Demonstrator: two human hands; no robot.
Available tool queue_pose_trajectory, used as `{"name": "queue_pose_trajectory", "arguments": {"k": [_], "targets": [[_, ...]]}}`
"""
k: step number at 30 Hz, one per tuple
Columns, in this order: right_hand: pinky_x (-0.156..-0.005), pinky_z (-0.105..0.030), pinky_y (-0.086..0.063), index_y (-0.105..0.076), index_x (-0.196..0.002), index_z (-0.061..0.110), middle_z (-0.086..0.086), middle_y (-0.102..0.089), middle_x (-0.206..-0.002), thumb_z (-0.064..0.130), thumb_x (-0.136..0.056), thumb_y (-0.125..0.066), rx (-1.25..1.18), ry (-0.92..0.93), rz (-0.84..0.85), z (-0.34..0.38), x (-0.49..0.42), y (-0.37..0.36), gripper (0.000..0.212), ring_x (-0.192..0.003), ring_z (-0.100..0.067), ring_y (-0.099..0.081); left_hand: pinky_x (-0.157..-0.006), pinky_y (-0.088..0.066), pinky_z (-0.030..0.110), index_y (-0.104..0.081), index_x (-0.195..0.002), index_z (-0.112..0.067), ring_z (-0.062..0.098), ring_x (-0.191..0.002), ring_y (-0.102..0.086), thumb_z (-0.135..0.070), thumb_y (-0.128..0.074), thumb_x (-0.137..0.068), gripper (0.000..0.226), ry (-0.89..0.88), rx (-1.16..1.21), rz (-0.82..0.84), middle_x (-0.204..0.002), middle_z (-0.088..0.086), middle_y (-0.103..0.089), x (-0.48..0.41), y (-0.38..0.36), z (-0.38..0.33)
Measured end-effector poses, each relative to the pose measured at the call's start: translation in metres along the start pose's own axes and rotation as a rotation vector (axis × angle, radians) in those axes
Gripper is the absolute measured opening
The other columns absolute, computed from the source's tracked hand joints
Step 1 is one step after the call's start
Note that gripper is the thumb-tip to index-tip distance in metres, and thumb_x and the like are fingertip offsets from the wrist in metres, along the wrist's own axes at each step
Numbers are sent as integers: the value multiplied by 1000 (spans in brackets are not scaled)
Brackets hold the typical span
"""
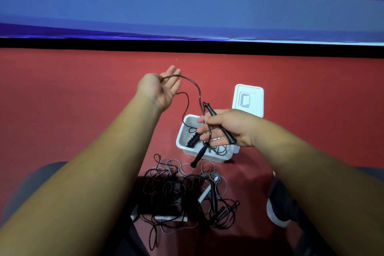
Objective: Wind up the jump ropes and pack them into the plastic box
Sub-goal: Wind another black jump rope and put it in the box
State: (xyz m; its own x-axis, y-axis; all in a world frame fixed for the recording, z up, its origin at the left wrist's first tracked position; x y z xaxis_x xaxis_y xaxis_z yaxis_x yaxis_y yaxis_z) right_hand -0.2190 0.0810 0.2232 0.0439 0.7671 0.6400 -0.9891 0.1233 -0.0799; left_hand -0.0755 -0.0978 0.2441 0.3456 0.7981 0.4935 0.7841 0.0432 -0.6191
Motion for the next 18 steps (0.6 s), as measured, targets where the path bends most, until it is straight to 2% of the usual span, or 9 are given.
{"name": "queue_pose_trajectory", "arguments": {"k": [2,5,7,9,11,13,15,17,18], "targets": [[-71,-40,-67,-70,-120,14,-6,-81,-100,23,-111,-55,-65,23,-61,3,1,2,20,-90,-22,-80,-77,-60,42,-45,-144,-3,22,-89,-78,-6,-23,-105,44,-20,-162,-93,-114,7,-75,-7,5,0],[-61,-40,-66,-69,-120,11,-7,-80,-91,20,-111,-54,-196,42,-154,10,1,6,19,-83,-21,-81,-76,-57,45,-43,-140,-6,29,-93,-72,-22,-30,-110,37,183,-549,-115,-126,16,-66,-10,11,10],[-57,-39,-65,-69,-118,12,-4,-80,-87,19,-111,-53,-284,48,-207,15,-2,10,19,-79,-18,-81,-85,-57,52,-38,-138,-10,43,-107,-69,-31,-32,-110,35,395,-757,-31,-137,29,-57,-3,10,22],[-56,-40,-65,-69,-118,11,-3,-80,-82,19,-111,-53,-387,53,-245,20,-4,16,19,-77,-17,-81,-82,-58,49,-40,-139,-4,42,-104,-70,-37,-31,-110,44,534,-958,74,-136,30,-59,9,8,37],[-52,-40,-64,-67,-117,9,-4,-79,-78,15,-111,-52,-490,71,-290,24,-5,23,17,-73,-17,-80,-78,-56,38,-52,-125,-3,30,-94,-71,-25,-33,-108,34,530,-1132,208,-122,17,-70,19,2,48],[-49,-39,-61,-65,-115,6,-7,-78,-78,11,-110,-52,-570,91,-353,25,-5,29,15,-71,-19,-80,-82,-49,30,-64,-121,-9,23,-98,-64,-8,-39,-99,33,479,-1250,379,-121,10,-73,25,-2,55],[-48,-40,-61,-63,-117,4,-9,-76,-84,8,-110,-51,-623,101,-409,23,-6,36,14,-70,-21,-80,-93,-48,34,-68,-122,-10,22,-107,-61,-5,-50,-93,35,458,-1342,536,-131,10,-71,33,-5,59],[-49,-41,-61,-61,-123,4,-11,-76,-90,8,-110,-50,-658,108,-446,20,-7,40,17,-72,-22,-80,-100,-51,43,-65,-125,-7,24,-105,-67,-8,-63,-95,30,468,-1428,605,-128,13,-72,38,-5,61],[-49,-41,-61,-60,-126,4,-12,-77,-93,9,-111,-50,-678,114,-457,20,-7,42,19,-73,-23,-81,-99,-53,44,-62,-126,-5,25,-102,-70,-7,-63,-99,28,469,-1455,611,-122,13,-75,39,-4,63]]}}
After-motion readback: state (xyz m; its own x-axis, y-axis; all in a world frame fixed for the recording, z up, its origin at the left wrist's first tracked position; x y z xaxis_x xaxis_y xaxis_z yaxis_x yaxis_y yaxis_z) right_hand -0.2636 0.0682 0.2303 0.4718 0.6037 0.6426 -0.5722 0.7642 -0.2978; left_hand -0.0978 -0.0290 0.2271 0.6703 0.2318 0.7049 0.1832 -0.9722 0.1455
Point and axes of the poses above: each hand's wrist, its own x-axis away from the middle knuckle, its own y-axis out of the back of the hand, z = x × y, the point moved 1 cm from there along -x, towards the middle knuckle
